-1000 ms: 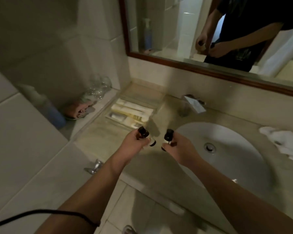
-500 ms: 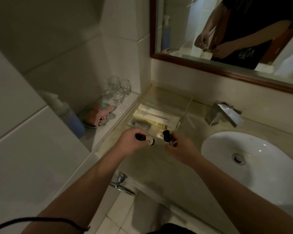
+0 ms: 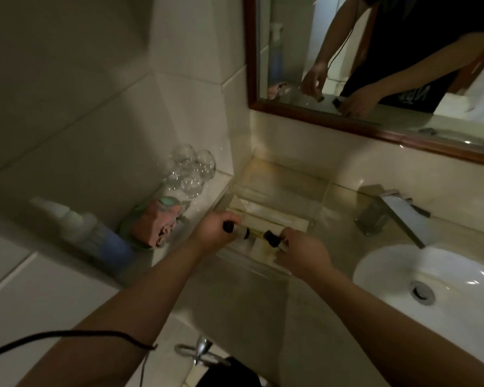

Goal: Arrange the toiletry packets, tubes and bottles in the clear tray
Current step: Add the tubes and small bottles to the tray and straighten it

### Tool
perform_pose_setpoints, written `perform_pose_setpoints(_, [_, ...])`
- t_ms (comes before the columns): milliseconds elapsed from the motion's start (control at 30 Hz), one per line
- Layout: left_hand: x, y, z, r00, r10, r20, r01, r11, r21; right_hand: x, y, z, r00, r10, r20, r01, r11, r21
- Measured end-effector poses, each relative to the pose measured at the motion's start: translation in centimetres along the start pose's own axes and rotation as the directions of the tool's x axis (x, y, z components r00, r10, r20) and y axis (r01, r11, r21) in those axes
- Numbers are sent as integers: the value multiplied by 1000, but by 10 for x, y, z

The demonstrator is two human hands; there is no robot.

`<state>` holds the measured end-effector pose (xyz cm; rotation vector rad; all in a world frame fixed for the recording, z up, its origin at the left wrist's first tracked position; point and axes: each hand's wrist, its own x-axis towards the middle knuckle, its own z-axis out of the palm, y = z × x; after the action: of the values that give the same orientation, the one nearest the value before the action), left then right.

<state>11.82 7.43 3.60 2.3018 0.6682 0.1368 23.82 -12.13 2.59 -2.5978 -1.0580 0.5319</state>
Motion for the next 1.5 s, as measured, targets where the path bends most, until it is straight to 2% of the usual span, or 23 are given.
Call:
perform_pose_setpoints(100, [22,-17,9,996,80,30,-81,995,54,13,-7,4,998,-6,-57,1,996,-88])
perform_pose_setpoints(233, [44,-21,17,985,90,145,-101,992,72,22,-14,10,992,-49,-120,20,972,-233])
perform_pose_setpoints(367, [54,-29,24,971,127,202,-156,979,134,28,-15,17,995,-7,-99,-22,959,-282])
perform_pose_setpoints(533, [55,-40,26,954,243,175,-285,916,281,36,-20,22,998,5,-63,-24,948,-318])
perform_pose_setpoints(833, [57,-41,30,964,218,150,-257,905,339,44,-28,28,997,-11,-76,-15,943,-333])
perform_pose_setpoints(1033, [58,-42,32,969,186,163,-230,919,320,47,-31,31,997,-3,-82,-24,944,-330])
perform_pose_setpoints(1133, [58,-41,31,977,153,152,-191,939,284,47,-30,32,995,11,-97,-37,963,-268])
perform_pose_setpoints(1200, [57,-42,28,984,137,112,-161,954,252,45,-28,29,989,52,-138,-74,984,-162])
perform_pose_setpoints(1300, [49,-47,21,994,99,-48,-86,972,220,33,-19,19,953,170,-252,-165,985,44])
perform_pose_setpoints(1367, [41,-54,18,988,6,-156,19,987,160,18,-6,18,916,285,-284,-233,951,204])
perform_pose_setpoints(1433, [34,-65,19,979,-120,-164,134,988,79,3,9,22,887,394,-241,-309,894,324])
perform_pose_setpoints(1500, [30,-72,19,971,-207,-121,211,977,19,-9,22,28,873,474,-112,-399,829,392])
